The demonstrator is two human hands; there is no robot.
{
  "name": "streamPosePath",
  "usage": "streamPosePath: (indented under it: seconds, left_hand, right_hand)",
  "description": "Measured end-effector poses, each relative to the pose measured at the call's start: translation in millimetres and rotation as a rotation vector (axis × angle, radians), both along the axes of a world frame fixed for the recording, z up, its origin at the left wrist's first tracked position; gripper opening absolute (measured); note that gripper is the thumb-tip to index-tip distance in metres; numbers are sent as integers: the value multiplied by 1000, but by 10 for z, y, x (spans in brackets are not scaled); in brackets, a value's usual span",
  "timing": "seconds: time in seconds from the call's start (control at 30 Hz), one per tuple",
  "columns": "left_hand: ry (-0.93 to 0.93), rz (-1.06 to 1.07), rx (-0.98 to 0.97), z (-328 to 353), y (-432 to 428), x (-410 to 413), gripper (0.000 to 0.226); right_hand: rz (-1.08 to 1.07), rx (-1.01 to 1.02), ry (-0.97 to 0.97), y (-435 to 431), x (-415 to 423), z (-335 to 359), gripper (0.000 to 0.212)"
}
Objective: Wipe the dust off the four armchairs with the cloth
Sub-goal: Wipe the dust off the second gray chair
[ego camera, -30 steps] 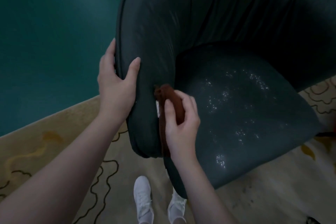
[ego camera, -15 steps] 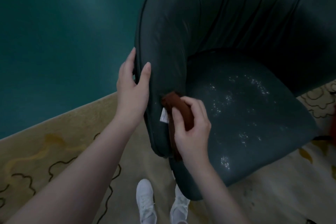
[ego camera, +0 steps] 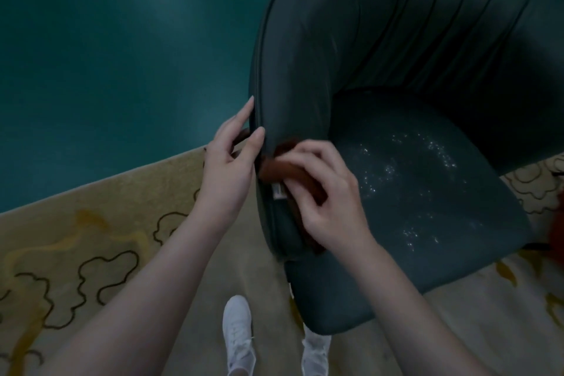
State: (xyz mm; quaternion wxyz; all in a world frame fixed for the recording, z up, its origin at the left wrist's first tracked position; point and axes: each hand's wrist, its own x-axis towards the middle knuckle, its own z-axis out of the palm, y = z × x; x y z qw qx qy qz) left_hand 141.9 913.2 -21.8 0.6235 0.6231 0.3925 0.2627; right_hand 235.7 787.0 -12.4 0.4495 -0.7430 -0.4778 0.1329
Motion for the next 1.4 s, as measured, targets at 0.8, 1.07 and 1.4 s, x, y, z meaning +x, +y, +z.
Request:
streamPosePath:
  seconds: [0.8, 1.07, 1.4]
  left_hand:
    - [199, 324, 231, 21, -701, 151, 44]
    - [309, 377, 394, -32, -803, 157, 46]
    - [287, 388, 475, -129, -776, 144, 45]
  right_hand:
    - [-366, 177, 387, -644, -286, -726, 18]
    - [-521, 77, 804, -550, -121, -1191, 16]
    - [-503, -198, 1027, -607, -145, -2036, 20]
